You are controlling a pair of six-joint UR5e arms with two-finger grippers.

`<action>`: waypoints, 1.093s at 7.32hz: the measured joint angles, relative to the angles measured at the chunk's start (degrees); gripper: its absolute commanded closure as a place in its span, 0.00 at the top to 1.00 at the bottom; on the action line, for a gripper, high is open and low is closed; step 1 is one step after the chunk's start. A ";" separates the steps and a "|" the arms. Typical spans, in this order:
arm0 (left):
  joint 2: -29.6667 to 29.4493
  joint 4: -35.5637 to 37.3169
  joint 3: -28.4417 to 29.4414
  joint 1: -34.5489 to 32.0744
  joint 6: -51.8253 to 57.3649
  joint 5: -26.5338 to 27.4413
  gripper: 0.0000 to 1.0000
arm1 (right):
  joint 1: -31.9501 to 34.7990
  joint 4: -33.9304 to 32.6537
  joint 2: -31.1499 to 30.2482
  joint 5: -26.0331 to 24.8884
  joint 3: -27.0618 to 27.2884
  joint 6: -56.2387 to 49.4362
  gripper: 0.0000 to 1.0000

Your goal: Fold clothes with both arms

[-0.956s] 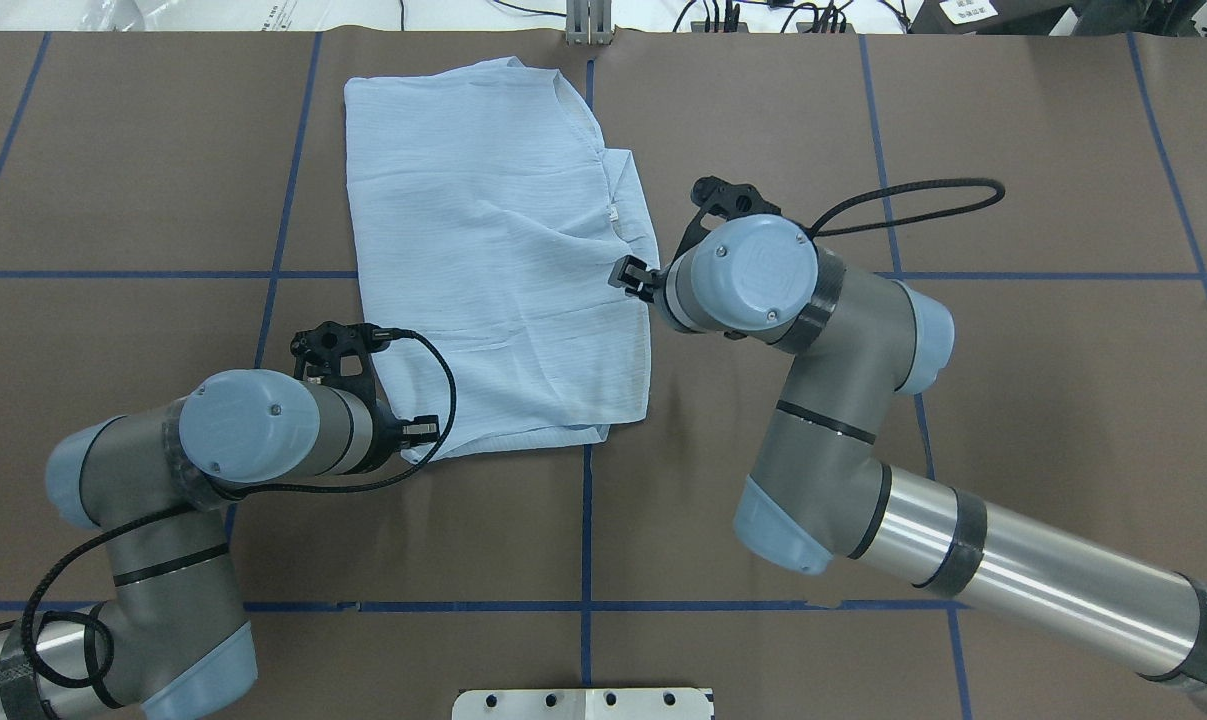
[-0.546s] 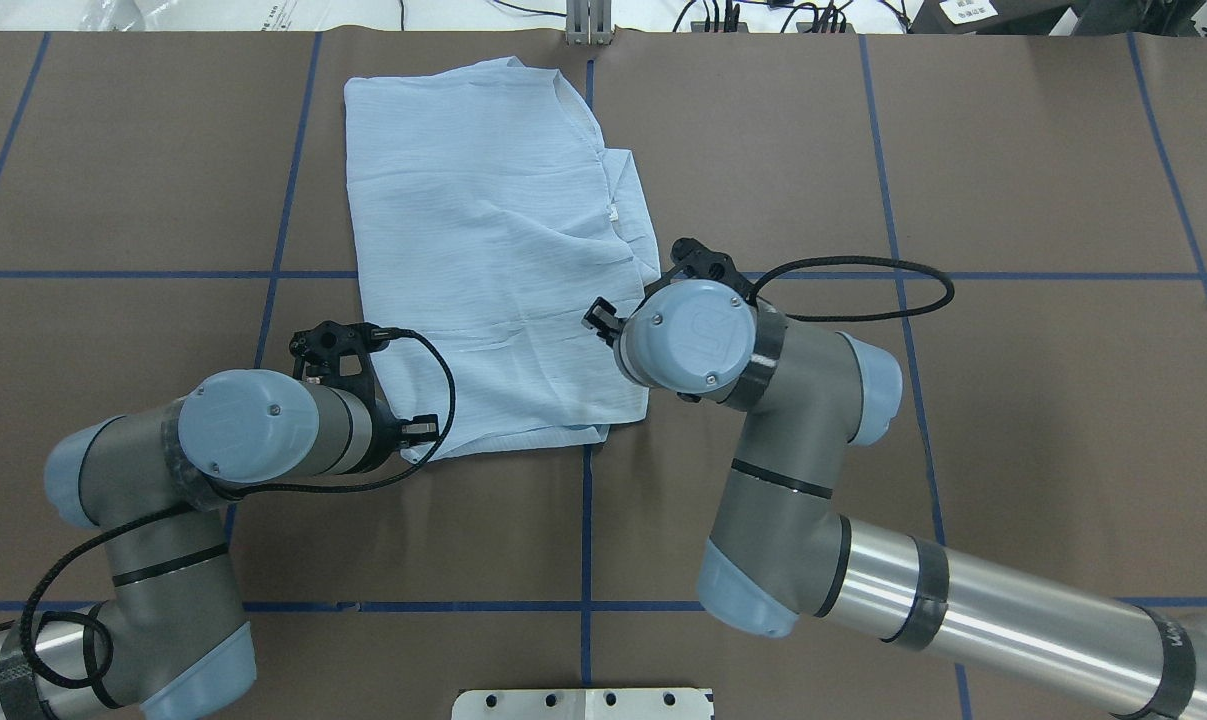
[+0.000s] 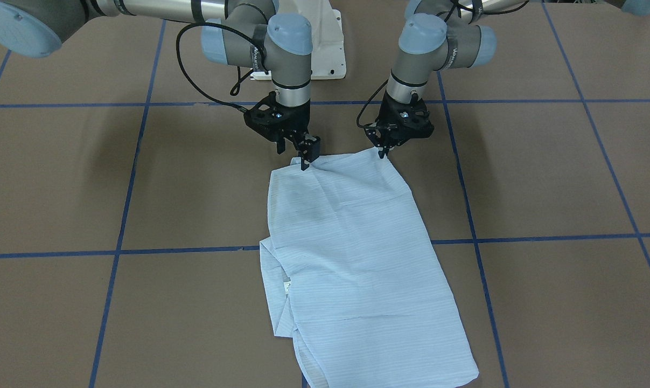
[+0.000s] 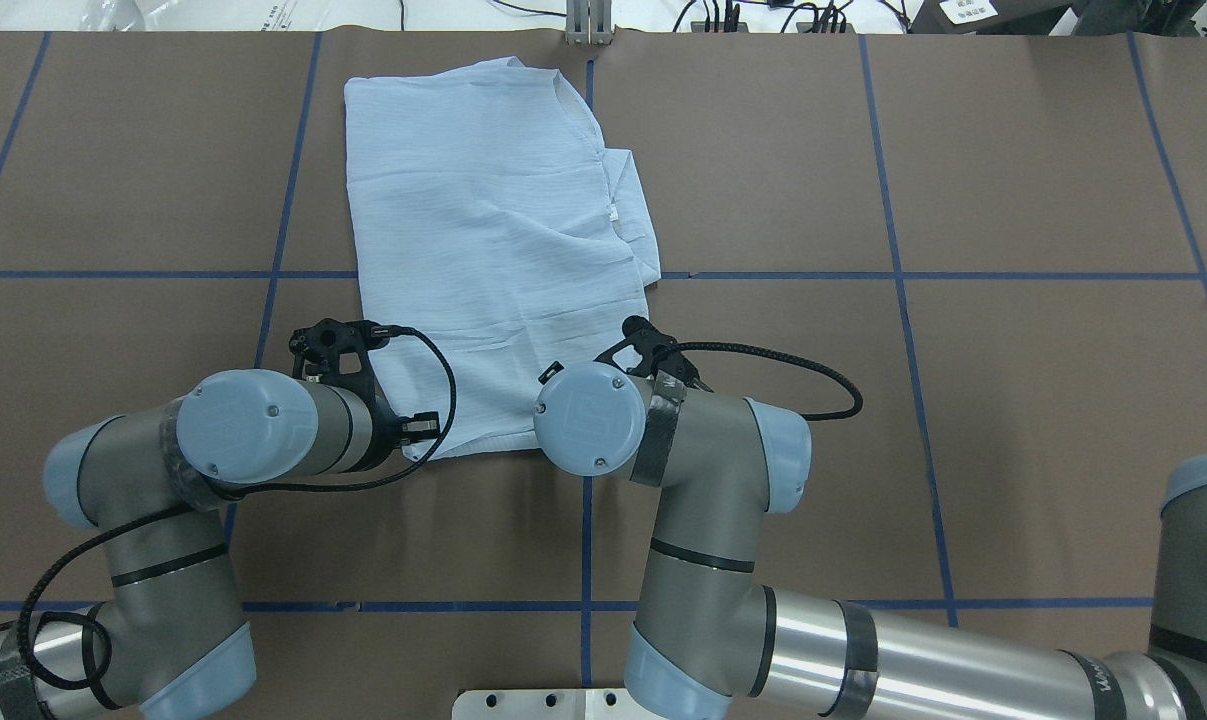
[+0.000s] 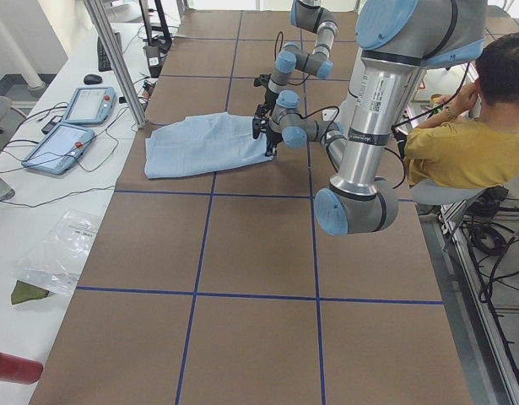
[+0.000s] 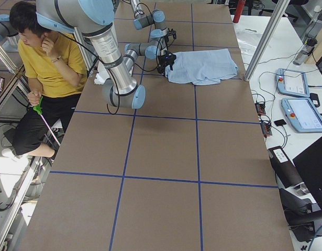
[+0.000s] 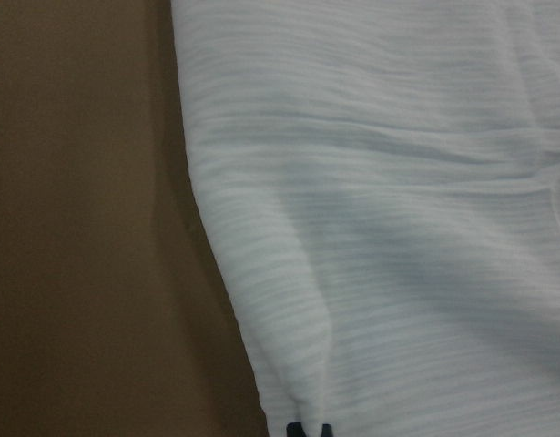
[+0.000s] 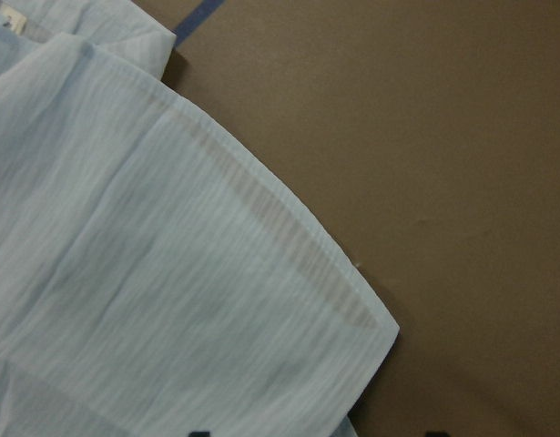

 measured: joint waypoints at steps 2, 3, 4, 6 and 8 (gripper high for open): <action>0.00 -0.01 -0.21 0.00 -0.01 0.01 0.00 | -0.54 -0.09 2.54 -1.29 -3.88 2.06 0.66; 0.00 -0.01 -0.24 0.00 -0.04 0.01 0.00 | -0.55 -0.08 3.05 -1.47 -4.54 2.55 0.27; 0.00 0.01 -0.27 0.00 -0.05 0.01 0.00 | -0.60 -0.08 3.24 -1.58 -4.76 3.46 0.00; 0.00 0.01 -0.31 0.00 -0.02 0.01 0.00 | -0.80 -0.08 3.30 -2.42 -4.83 5.40 0.00; -0.18 -0.01 -0.55 0.05 -0.01 -0.01 0.00 | -0.85 -0.17 3.17 -3.08 -4.59 5.59 0.00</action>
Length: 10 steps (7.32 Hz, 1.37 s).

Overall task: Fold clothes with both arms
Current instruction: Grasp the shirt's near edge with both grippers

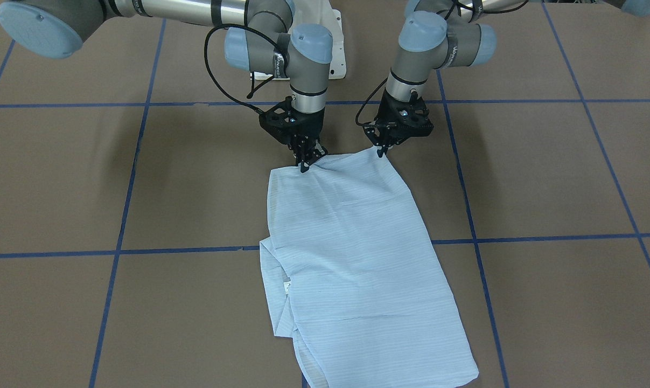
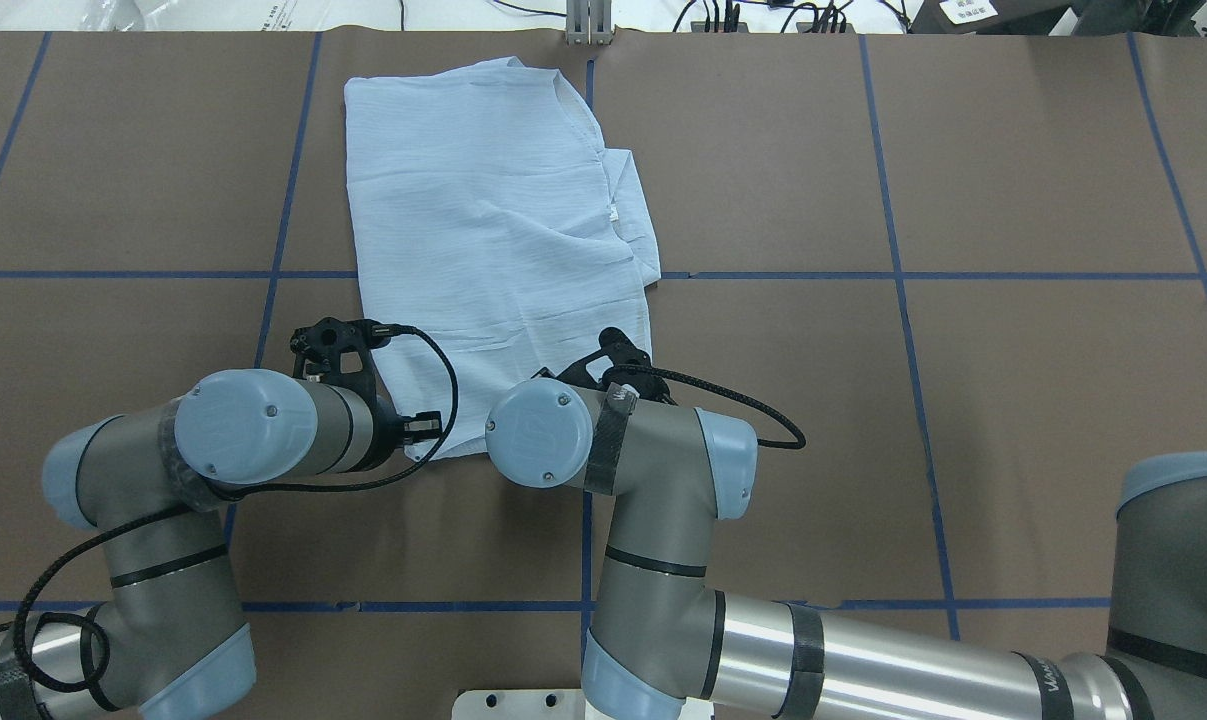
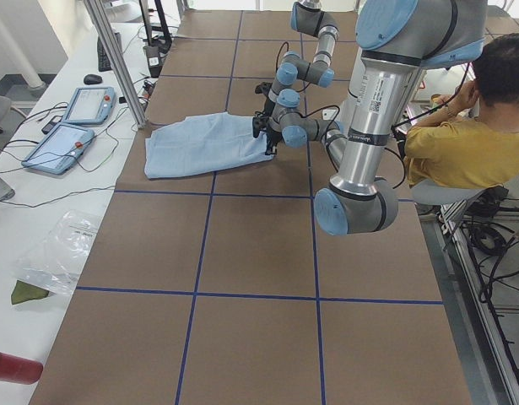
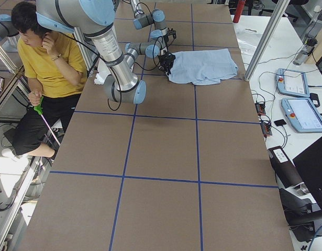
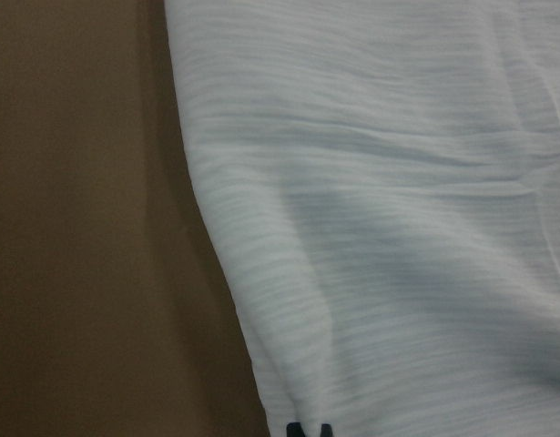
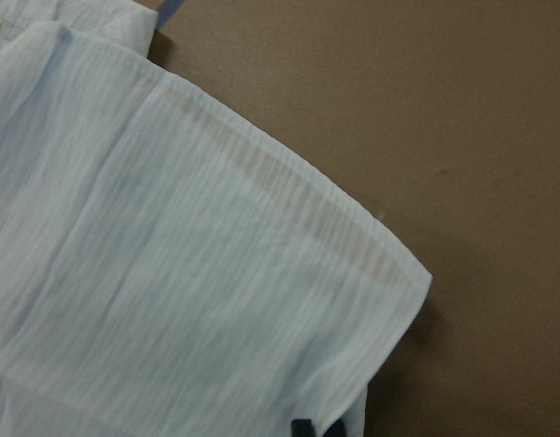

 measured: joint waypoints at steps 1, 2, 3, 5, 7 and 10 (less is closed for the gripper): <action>-0.13 0.01 -0.84 0.02 0.04 -0.12 0.00 | 0.23 -0.60 -0.50 0.02 1.23 -0.33 0.00; -0.15 0.16 -2.59 0.03 0.10 -0.36 0.00 | 0.57 -1.85 -2.15 0.23 4.69 -1.33 0.00; -0.23 0.61 -4.75 0.10 0.14 -0.71 0.00 | 0.77 -3.46 -5.44 0.39 10.59 -2.88 0.00; -0.47 2.24 -9.42 0.76 -0.13 -2.56 0.00 | -0.12 -5.99 -13.57 0.29 23.37 -4.75 0.00; -0.49 2.91 -13.34 4.22 -2.51 -3.21 0.00 | -4.53 -10.95 -16.99 -2.86 32.50 -4.72 0.00; -0.89 6.22 -19.23 9.95 -7.96 -3.17 0.00 | -8.57 -16.90 -16.82 -5.46 39.05 -3.98 0.00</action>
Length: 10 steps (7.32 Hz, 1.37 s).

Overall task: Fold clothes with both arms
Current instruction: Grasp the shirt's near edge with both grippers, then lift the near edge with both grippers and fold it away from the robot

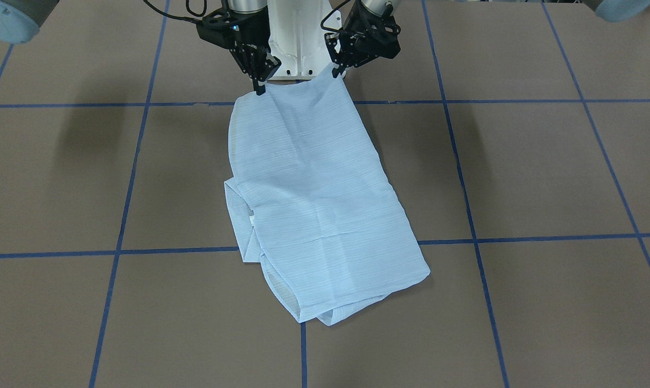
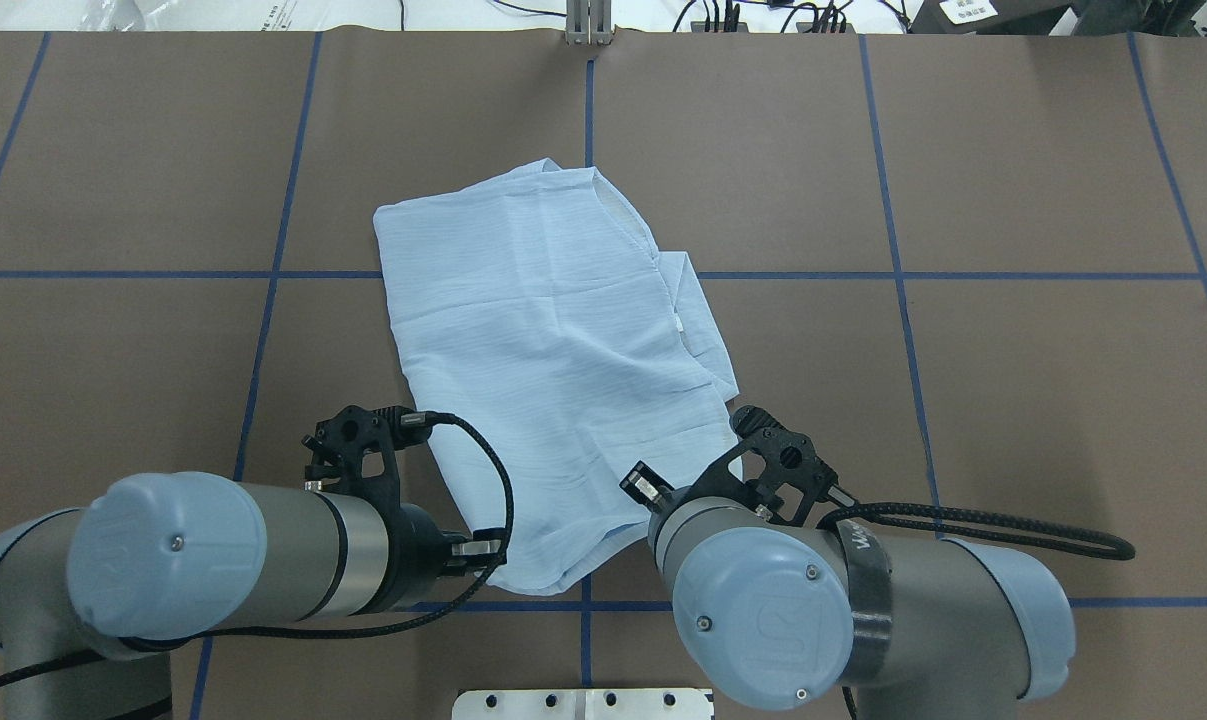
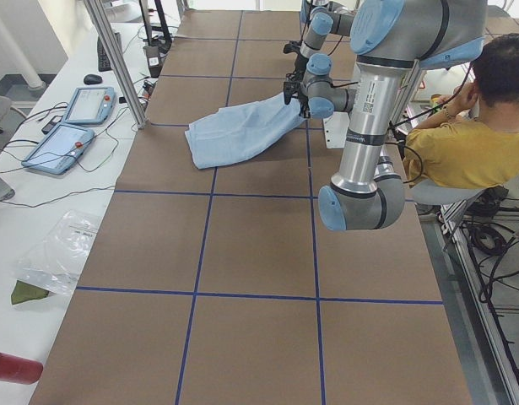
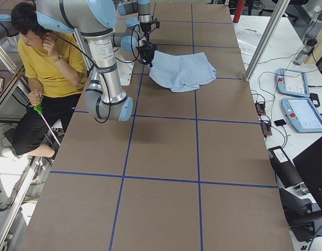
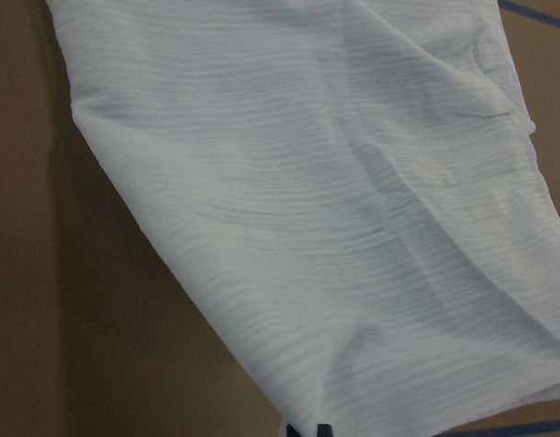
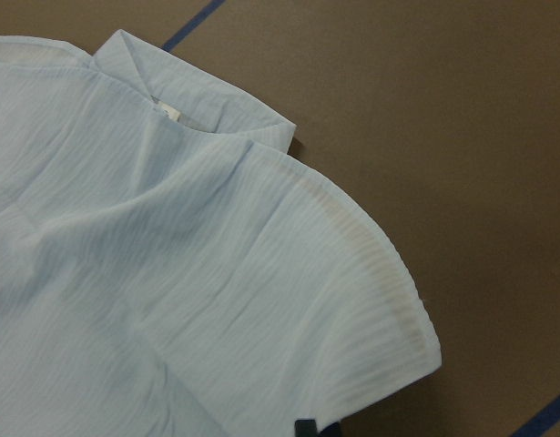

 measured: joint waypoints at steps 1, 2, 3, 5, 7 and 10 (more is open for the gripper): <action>-0.20 1.62 -1.48 0.48 -0.46 -0.06 0.00 | -0.22 -0.37 0.27 -0.19 0.54 0.00 0.00; -0.33 2.55 -2.29 0.53 -0.48 -0.13 0.00 | -0.24 -0.45 0.95 -0.93 0.41 -0.33 0.00; -0.52 3.50 -2.66 0.22 -0.24 -0.17 0.00 | 0.04 -0.46 2.27 -2.58 -0.45 -1.62 0.00; -1.45 6.78 -2.76 -3.18 0.84 -0.29 0.00 | 3.09 -0.09 6.12 -4.77 -3.89 -5.94 0.00; -2.26 8.86 -1.75 -9.72 4.56 -0.42 0.00 | 7.93 1.19 11.16 -5.01 -9.65 -10.30 0.00; -6.54 9.06 7.64 -19.59 11.86 -0.47 0.00 | 14.86 10.25 19.77 -5.00 -27.36 -15.44 0.00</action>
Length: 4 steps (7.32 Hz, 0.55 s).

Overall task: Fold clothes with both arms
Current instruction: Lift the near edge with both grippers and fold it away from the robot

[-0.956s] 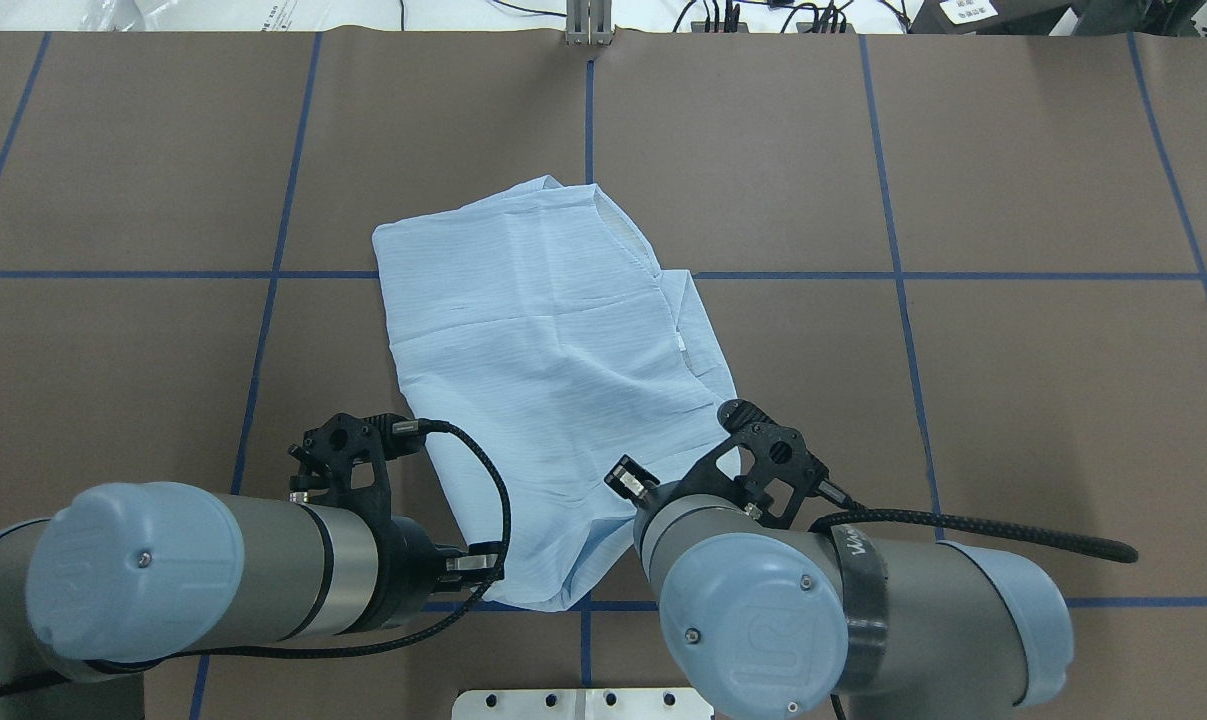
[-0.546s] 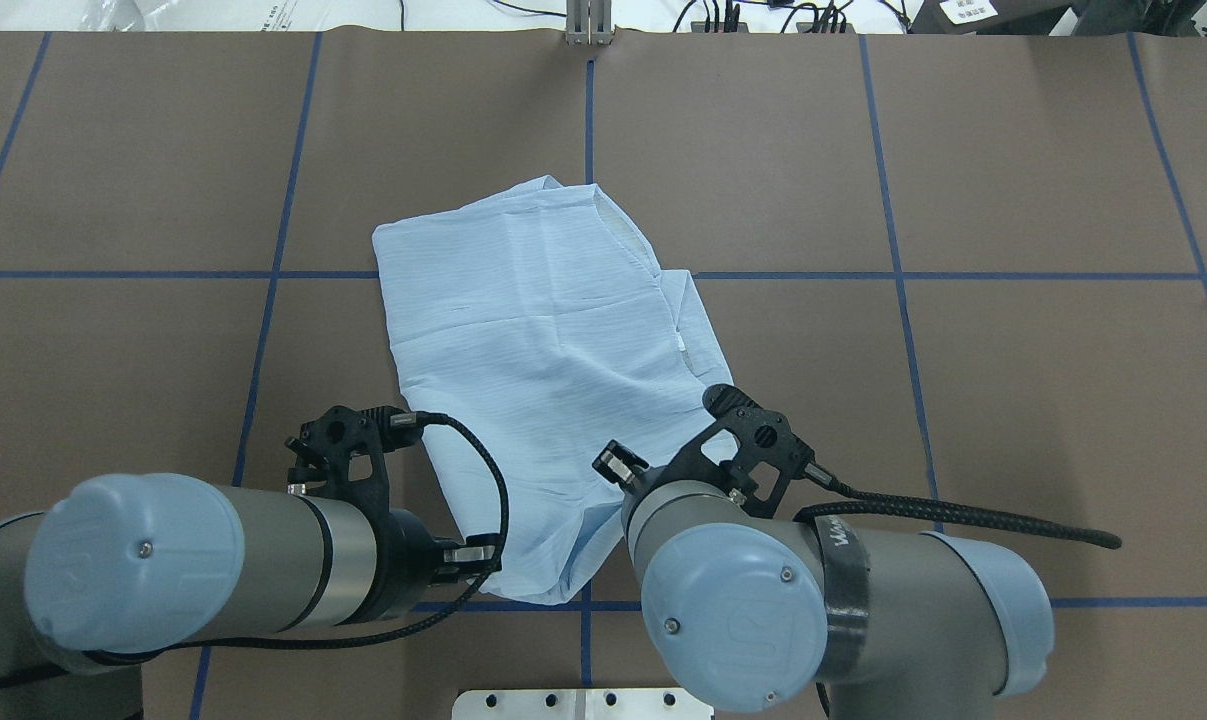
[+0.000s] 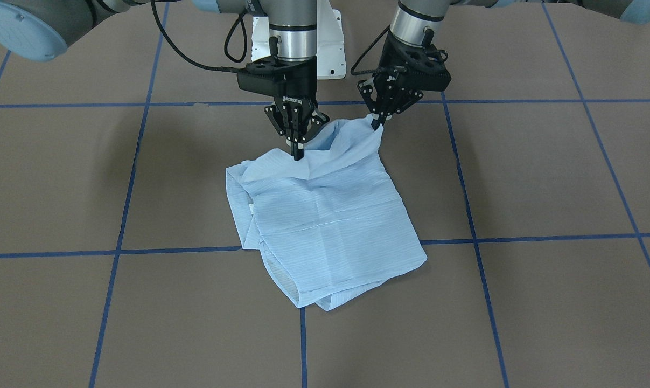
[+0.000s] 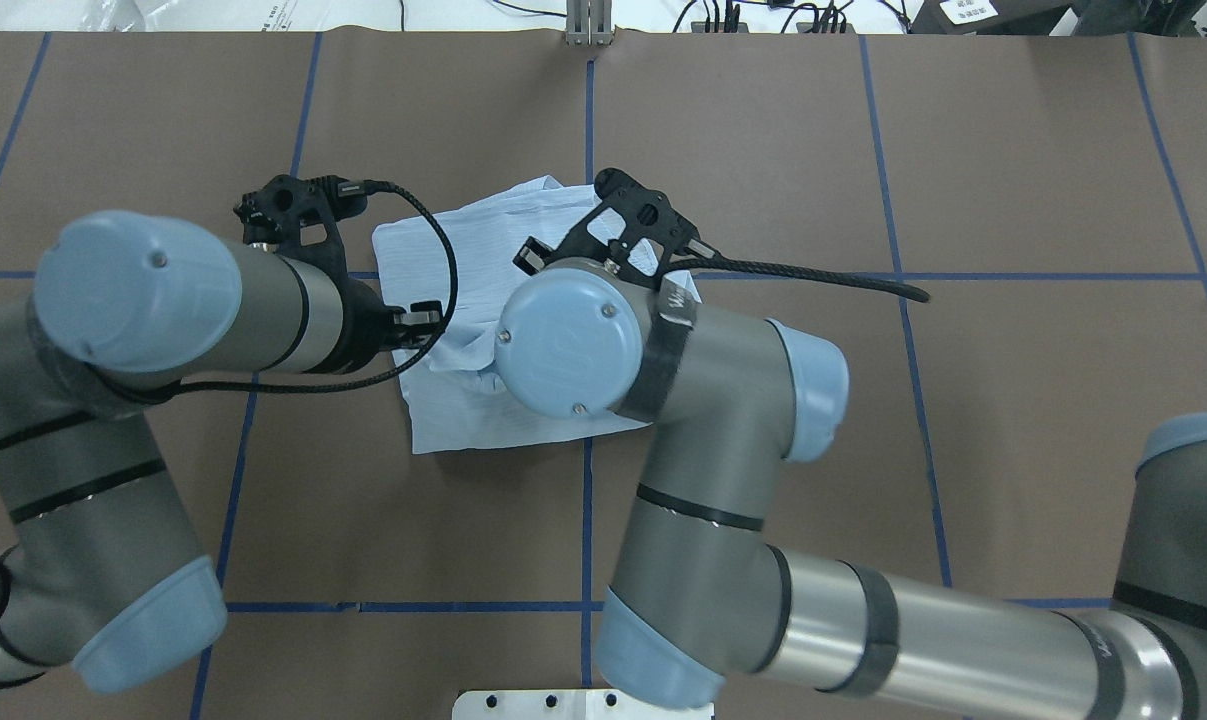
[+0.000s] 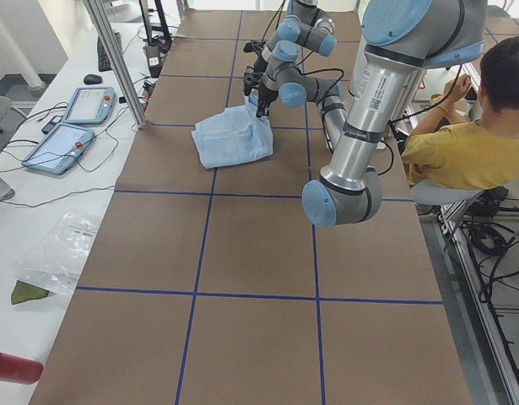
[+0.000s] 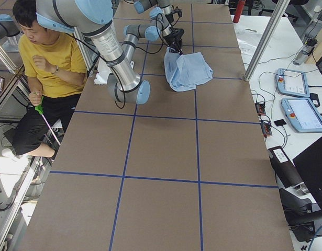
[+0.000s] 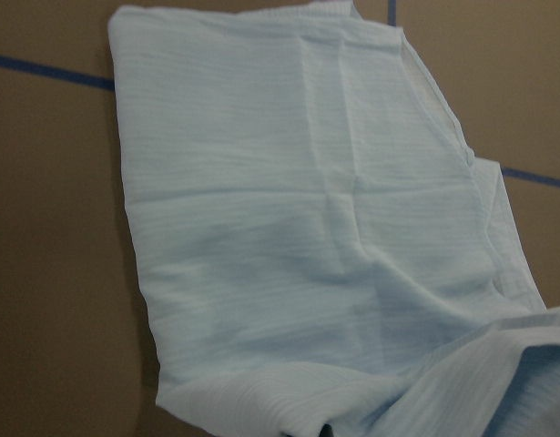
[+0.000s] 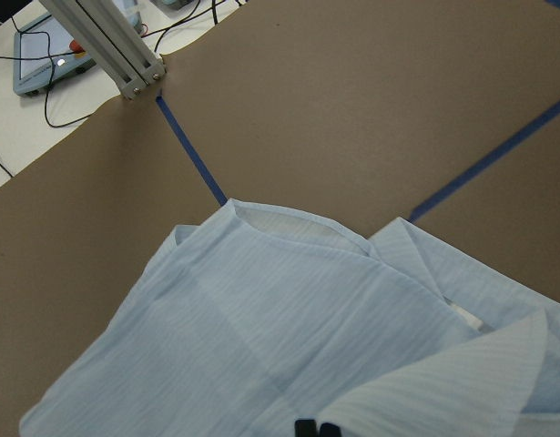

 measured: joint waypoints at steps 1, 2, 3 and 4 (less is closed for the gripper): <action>-1.03 -0.33 3.61 -2.43 2.26 0.07 0.00 | 1.79 3.99 3.60 0.09 -8.11 -1.49 0.00; -2.38 -1.37 8.12 -4.56 4.41 0.17 0.00 | 3.25 8.06 6.88 0.25 -15.74 -3.04 0.00; -3.97 -4.19 13.74 -6.44 6.06 0.23 0.00 | 4.34 12.04 9.34 0.35 -22.24 -4.31 0.00; -5.82 -8.57 20.32 -7.93 7.36 0.29 0.00 | 5.15 15.32 10.85 0.52 -27.01 -5.36 0.00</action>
